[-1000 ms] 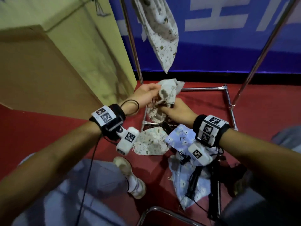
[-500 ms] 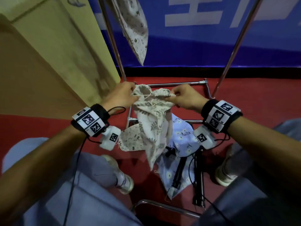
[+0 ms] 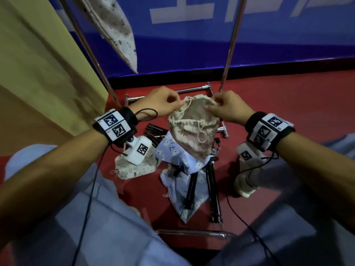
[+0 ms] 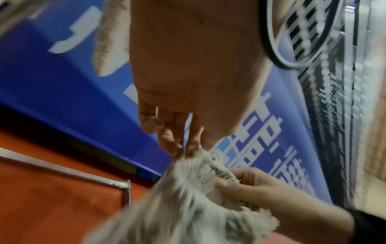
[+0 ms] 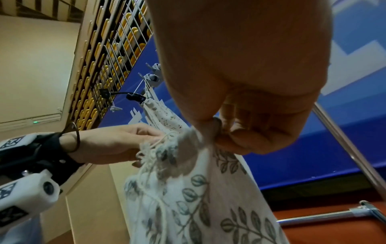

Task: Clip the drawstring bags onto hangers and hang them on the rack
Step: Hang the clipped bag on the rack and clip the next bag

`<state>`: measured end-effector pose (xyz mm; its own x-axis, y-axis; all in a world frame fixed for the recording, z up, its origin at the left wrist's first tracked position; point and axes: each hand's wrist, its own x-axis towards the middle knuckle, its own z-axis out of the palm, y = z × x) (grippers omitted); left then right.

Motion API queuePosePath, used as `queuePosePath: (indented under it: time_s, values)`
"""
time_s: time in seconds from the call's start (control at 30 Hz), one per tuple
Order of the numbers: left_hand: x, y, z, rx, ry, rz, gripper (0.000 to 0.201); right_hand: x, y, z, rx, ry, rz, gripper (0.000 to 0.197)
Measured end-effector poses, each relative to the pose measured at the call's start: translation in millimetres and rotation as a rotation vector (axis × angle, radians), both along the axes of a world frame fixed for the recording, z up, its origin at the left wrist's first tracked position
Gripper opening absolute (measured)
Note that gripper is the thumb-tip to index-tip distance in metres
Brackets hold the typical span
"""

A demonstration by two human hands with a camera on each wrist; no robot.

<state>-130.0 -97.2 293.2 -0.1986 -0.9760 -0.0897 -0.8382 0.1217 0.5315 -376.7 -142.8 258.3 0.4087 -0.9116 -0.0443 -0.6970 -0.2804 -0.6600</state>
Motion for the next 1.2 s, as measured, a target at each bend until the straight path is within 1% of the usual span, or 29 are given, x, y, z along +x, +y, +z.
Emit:
queuePosePath:
  time_s: [0.07, 0.1, 0.17, 0.23, 0.27, 0.3, 0.37, 0.4, 0.43, 0.47, 0.5, 0.53, 0.57, 0.6, 0.67, 0.7, 0.77, 0.83, 0.87, 0.9, 0.93, 1.0, 1.03, 1.13, 1.2]
  values:
    - [-16.1, -1.3, 4.2, -0.049, 0.023, -0.035, 0.036, -11.5, 3.8, -1.7, 0.002, 0.011, 0.002, 0.038]
    - [-24.0, -2.6, 5.5, -0.051, 0.068, -0.047, 0.038, -15.8, 6.3, -2.8, 0.012, 0.023, 0.017, 0.042]
    - [-37.5, -5.8, 6.0, 0.020, 0.241, -0.036, 0.039, -23.1, 11.7, -3.4, 0.049, 0.030, 0.022, 0.047]
    - [-46.4, -8.3, 3.2, 0.070, 0.378, -0.005, 0.028, -28.0, 16.7, -3.9, 0.099, -0.006, -0.003, 0.055]
    - [-47.9, -8.7, 0.7, 0.067, 0.374, 0.004, 0.021, -29.1, 18.4, -4.6, 0.139, -0.051, -0.028, 0.060]
    - [-47.4, -9.2, -3.7, 0.061, 0.308, -0.010, 0.025, -29.3, 21.2, -2.8, 0.182, -0.103, -0.057, 0.064]
    - [-44.6, -6.7, -14.1, 0.140, 0.119, -0.123, 0.056, -28.2, 25.1, 1.0, 0.266, -0.205, -0.101, 0.069]
    - [-45.0, -3.6, -17.1, 0.208, 0.070, -0.177, 0.069, -27.6, 25.1, 1.9, 0.305, -0.256, -0.100, 0.071]
    - [-46.1, -1.3, -20.0, 0.269, 0.063, -0.222, 0.076, -26.9, 24.5, 2.7, 0.348, -0.304, -0.079, 0.072]
    - [-47.2, 0.5, -22.8, 0.309, 0.065, -0.268, 0.074, -26.0, 24.4, 3.4, 0.388, -0.345, -0.041, 0.076]
    - [-48.0, 1.1, -26.1, 0.315, 0.047, -0.308, 0.066, -25.4, 22.8, 2.8, 0.421, -0.372, -0.002, 0.081]
    - [-47.6, 1.0, -29.1, 0.302, 0.011, -0.332, 0.053, -24.5, 21.9, 3.7, 0.452, -0.402, 0.031, 0.080]
    - [-46.7, 1.5, -30.2, 0.285, -0.026, -0.336, 0.040, -23.4, 20.8, 4.9, 0.474, -0.432, 0.055, 0.070]
    - [-43.9, 1.5, -32.0, 0.268, -0.074, -0.319, 0.033, -22.9, 19.7, 6.8, 0.495, -0.454, 0.076, 0.055]
    - [-36.4, 0.8, -33.5, 0.236, -0.139, -0.291, 0.038, -23.0, 15.5, 11.1, 0.490, -0.446, 0.092, 0.031]
    - [-32.7, 0.5, -33.0, 0.239, -0.139, -0.274, 0.044, -23.9, 12.4, 12.3, 0.458, -0.410, 0.086, 0.020]
    - [-30.0, -0.8, -27.7, 0.295, -0.065, -0.218, 0.063, -26.8, 8.2, 13.3, 0.371, -0.306, 0.062, 0.012]
    - [-33.7, -4.7, -19.8, 0.329, 0.032, -0.098, 0.084, -30.7, 3.6, 11.7, 0.279, -0.211, 0.014, 0.018]
    - [-35.7, -7.3, -15.3, 0.340, 0.093, -0.004, 0.086, -33.3, 1.1, 11.2, 0.269, -0.198, -0.013, 0.023]
    - [-36.2, -10.6, -11.8, 0.337, 0.145, 0.077, 0.083, -35.6, -1.7, 11.2, 0.292, -0.210, -0.042, 0.029]
    - [-34.8, -13.3, -9.3, 0.327, 0.184, 0.128, 0.073, -37.7, -4.2, 12.1, 0.339, -0.250, -0.064, 0.035]
    - [-28.2, -17.7, -8.3, 0.318, 0.203, 0.124, 0.045, -40.9, -10.0, 14.8, 0.444, -0.362, -0.081, 0.043]
    - [-23.9, -19.6, -9.2, 0.302, 0.195, 0.113, 0.039, -41.9, -12.1, 16.6, 0.488, -0.411, -0.075, 0.047]
    - [-15.4, -23.9, -15.2, 0.162, 0.085, 0.177, 0.043, -44.4, -15.3, 19.2, 0.607, -0.520, -0.024, 0.056]
    - [-10.4, -22.7, -17.0, 0.051, 0.020, 0.225, 0.045, -47.9, -18.5, 16.6, 0.653, -0.557, -0.027, 0.060]
